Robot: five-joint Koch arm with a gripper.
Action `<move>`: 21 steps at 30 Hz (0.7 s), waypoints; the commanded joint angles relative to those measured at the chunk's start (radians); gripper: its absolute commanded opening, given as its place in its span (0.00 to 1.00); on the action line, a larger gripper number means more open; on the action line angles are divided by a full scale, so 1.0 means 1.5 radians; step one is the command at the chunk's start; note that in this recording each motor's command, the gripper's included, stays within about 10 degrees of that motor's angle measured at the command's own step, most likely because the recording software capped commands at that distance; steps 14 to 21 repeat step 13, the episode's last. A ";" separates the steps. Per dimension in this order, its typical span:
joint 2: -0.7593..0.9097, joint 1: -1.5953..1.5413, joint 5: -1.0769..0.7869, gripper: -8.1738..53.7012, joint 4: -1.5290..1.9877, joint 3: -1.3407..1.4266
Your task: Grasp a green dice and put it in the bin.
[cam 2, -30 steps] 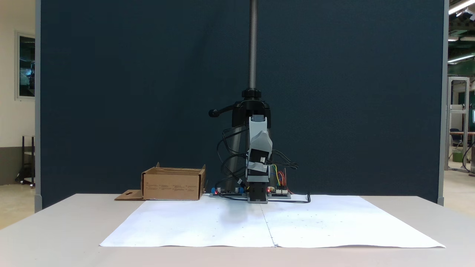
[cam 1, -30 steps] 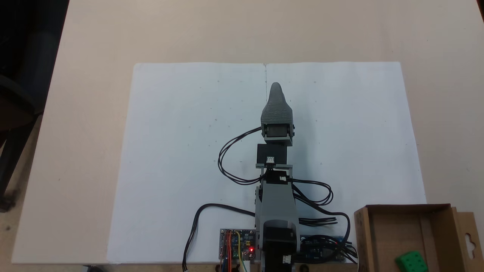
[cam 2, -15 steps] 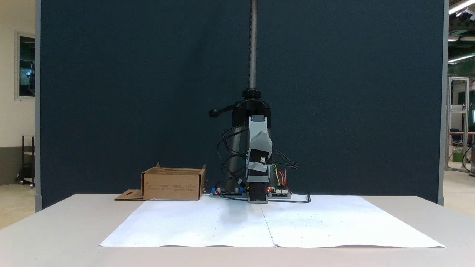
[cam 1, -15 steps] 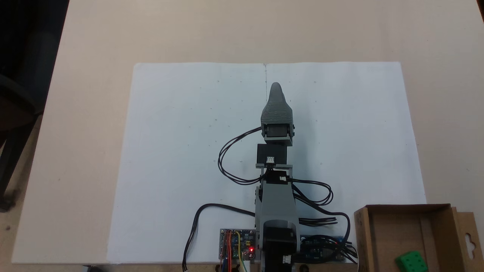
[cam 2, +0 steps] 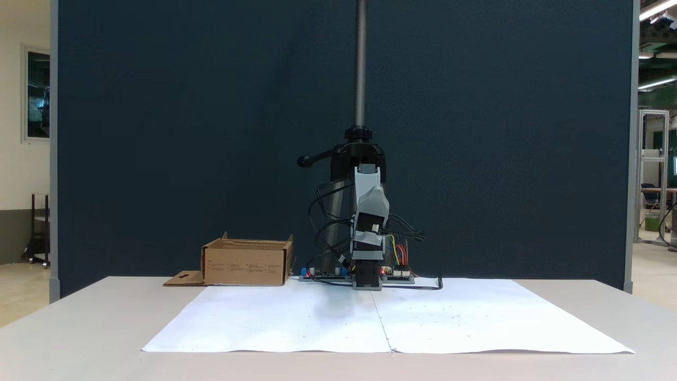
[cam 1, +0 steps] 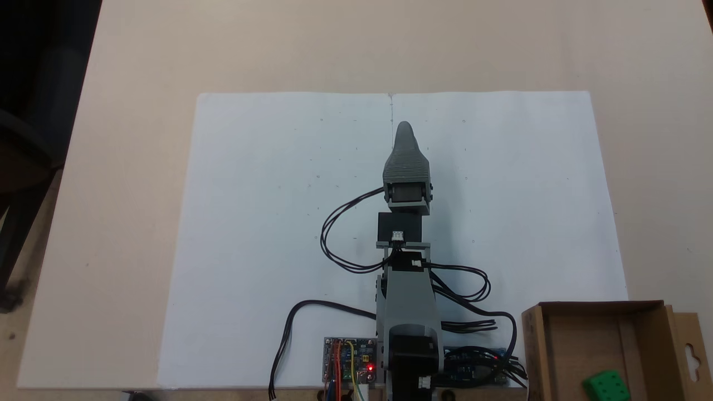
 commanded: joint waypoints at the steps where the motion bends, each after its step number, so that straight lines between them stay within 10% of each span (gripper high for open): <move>1: 0.071 -0.028 0.033 0.87 -0.061 0.043; 21: 0.065 -0.052 0.037 0.87 -0.054 0.043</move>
